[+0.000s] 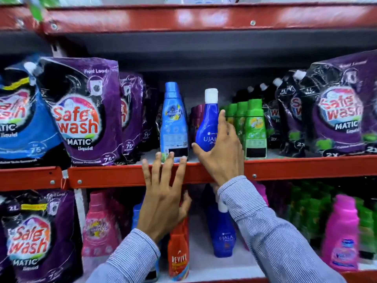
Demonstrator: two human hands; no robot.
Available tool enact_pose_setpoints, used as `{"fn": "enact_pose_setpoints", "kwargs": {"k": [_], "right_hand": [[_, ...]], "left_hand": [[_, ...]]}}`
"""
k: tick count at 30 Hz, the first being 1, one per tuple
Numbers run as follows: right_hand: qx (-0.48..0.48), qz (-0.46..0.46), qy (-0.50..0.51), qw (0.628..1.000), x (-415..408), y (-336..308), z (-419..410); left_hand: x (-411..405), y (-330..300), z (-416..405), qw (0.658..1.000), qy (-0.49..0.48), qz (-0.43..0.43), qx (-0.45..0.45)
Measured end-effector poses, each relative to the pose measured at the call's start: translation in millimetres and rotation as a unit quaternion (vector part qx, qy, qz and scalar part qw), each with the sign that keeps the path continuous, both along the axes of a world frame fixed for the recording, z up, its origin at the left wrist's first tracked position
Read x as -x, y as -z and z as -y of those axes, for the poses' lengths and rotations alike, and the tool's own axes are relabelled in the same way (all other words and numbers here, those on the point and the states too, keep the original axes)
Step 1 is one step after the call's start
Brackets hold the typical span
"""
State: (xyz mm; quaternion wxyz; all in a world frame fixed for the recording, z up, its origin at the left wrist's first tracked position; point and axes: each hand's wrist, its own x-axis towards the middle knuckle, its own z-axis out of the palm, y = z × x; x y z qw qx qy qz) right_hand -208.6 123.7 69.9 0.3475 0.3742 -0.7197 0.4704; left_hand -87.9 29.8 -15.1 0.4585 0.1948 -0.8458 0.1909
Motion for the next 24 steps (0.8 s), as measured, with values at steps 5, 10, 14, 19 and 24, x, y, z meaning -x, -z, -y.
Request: {"fn": "enact_pose_setpoints", "kwargs": {"k": [5,10,14,19,24], "right_hand": [[0.082,-0.039,0.0,0.996,-2,0,-11],[0.147,-0.086,-0.02,0.985,-16,1,-45],[0.143,-0.099,-0.05,0.983,-29,33,-77],[0.084,-0.044,-0.073,0.993,-25,108,-90],[0.015,0.058,-0.075,0.995,3,175,-76]], "left_hand": [[2,2,0,1.0,-0.008,-0.011,0.012],[3,2,-1,1.0,-0.002,-0.027,0.013],[2,1,-2,0.999,0.007,-0.038,0.009],[3,2,-5,0.999,0.003,-0.048,-0.001],[5,3,-7,0.999,-0.002,-0.054,-0.002]]}}
